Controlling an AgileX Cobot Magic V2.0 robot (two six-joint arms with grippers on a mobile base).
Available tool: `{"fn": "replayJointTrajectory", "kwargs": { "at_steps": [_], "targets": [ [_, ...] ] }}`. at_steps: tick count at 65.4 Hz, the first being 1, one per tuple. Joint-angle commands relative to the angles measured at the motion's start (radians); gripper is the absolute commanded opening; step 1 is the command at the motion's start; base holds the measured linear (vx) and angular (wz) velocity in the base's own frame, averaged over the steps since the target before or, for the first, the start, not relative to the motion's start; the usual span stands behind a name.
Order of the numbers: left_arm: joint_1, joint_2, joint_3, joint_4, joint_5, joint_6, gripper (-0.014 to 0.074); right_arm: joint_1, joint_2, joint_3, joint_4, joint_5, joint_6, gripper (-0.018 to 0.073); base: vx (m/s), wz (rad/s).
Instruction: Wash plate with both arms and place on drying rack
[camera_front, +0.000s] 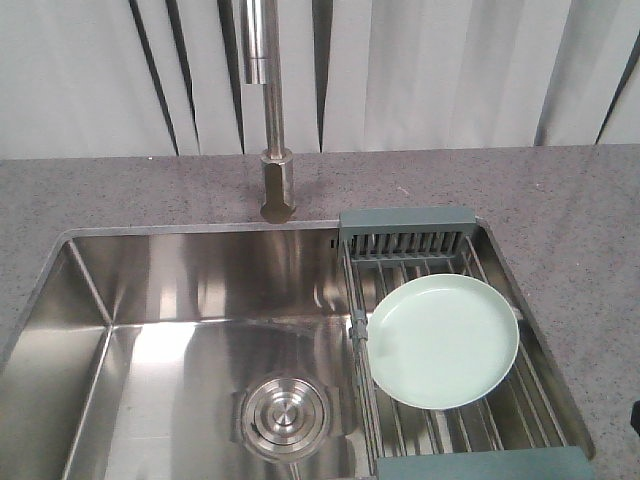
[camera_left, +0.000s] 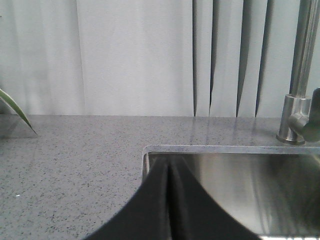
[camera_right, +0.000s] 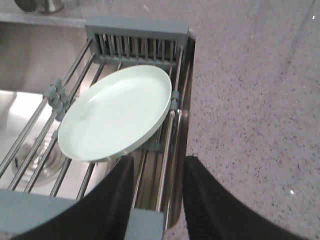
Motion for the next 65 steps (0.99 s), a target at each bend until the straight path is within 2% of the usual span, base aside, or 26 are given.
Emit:
{"fn": "replayJointTrajectory", "kwargs": {
  "at_steps": [1, 7, 13, 23, 28, 37, 58, 65],
  "targets": [
    [-0.001, -0.016, -0.024, -0.002, -0.081, -0.001, -0.0006, -0.005, -0.051, 0.063, 0.000, -0.234, -0.006, 0.0239, 0.00, 0.00],
    [-0.001, -0.016, -0.024, -0.002, -0.081, -0.001, -0.0006, -0.005, -0.118, 0.156, -0.001, -0.355, -0.006, 0.0232, 0.00, 0.00],
    [-0.001, -0.016, -0.024, -0.002, -0.081, -0.001, -0.0006, -0.005, -0.176, 0.234, -0.001, -0.443, -0.006, 0.0188, 0.00, 0.00],
    [-0.001, -0.016, -0.024, -0.002, -0.081, -0.001, -0.0006, -0.005, -0.233, 0.333, 0.000, -0.552, -0.001, 0.0046, 0.00, 0.00],
    [-0.001, -0.016, -0.024, -0.002, -0.081, -0.001, -0.0006, -0.019, -0.253, 0.346, 0.000, -0.552, 0.007, -0.0015, 0.00, 0.00],
    [-0.001, -0.016, -0.024, -0.002, -0.081, -0.001, -0.0006, -0.064, -0.308, 0.346, -0.001, -0.533, 0.007, -0.0008, 0.00, 0.00],
    [-0.001, -0.016, -0.024, -0.002, -0.081, -0.001, -0.0006, -0.069, -0.305, 0.346, -0.001, -0.530, 0.007, -0.0008, 0.00, 0.00],
    [-0.001, -0.016, -0.024, -0.002, -0.081, -0.001, -0.0006, -0.110, -0.305, 0.346, -0.001, -0.529, 0.007, -0.0008, 0.00, 0.00]
  ]
}}
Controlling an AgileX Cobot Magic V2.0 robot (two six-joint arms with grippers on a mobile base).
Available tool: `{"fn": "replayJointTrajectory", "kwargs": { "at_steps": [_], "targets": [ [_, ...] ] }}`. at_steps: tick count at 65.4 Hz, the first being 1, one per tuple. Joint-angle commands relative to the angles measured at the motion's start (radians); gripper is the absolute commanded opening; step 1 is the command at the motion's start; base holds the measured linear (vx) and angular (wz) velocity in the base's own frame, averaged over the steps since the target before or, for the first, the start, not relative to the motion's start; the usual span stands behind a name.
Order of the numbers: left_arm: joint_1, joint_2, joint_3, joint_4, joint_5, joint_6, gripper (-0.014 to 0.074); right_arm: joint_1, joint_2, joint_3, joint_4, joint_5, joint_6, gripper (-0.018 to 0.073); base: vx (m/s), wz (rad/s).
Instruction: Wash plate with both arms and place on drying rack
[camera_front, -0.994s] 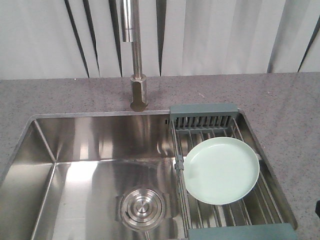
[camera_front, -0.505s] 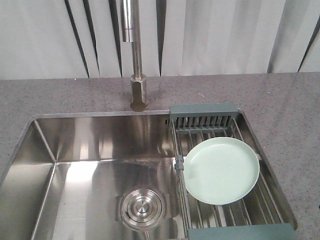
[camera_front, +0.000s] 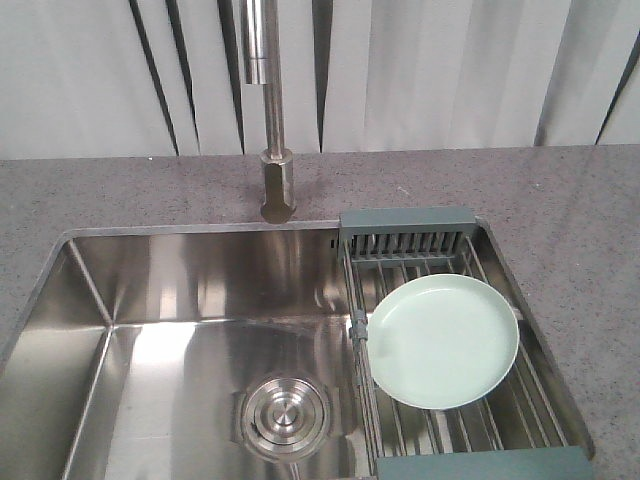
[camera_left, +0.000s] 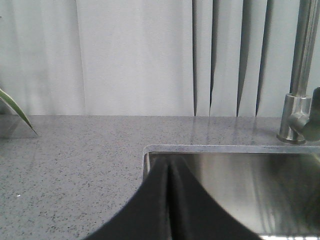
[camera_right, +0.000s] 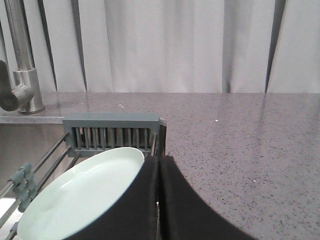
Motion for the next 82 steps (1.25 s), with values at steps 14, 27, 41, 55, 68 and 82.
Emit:
{"fn": "replayJointTrajectory", "kwargs": {
  "at_steps": [14, 27, 41, 55, 68, 82],
  "targets": [
    [-0.001, -0.016, -0.026, -0.002, -0.081, -0.004, -0.0006, -0.038, -0.005, 0.003, -0.004, -0.108, -0.004, -0.0008, 0.00, 0.00],
    [-0.001, -0.016, -0.026, -0.002, -0.081, -0.004, -0.0006, -0.038, -0.005, 0.003, -0.002, -0.121, -0.009, -0.0008, 0.00, 0.00],
    [-0.001, -0.016, -0.026, -0.002, -0.081, -0.004, -0.0006, -0.039, -0.005, 0.003, -0.003, -0.121, -0.010, -0.0008, 0.00, 0.00],
    [-0.001, -0.016, -0.026, -0.002, -0.081, -0.004, -0.0006, -0.039, -0.004, 0.002, -0.003, -0.121, -0.010, -0.0008, 0.00, 0.00],
    [-0.001, -0.016, -0.026, -0.002, -0.081, -0.004, -0.0006, -0.039, -0.004, 0.002, -0.003, -0.121, -0.009, -0.0008, 0.00, 0.00],
    [-0.001, -0.016, -0.026, -0.002, -0.081, -0.004, -0.0006, -0.039, -0.004, 0.002, -0.003, -0.121, -0.009, -0.0008, 0.00, 0.00]
  ]
}}
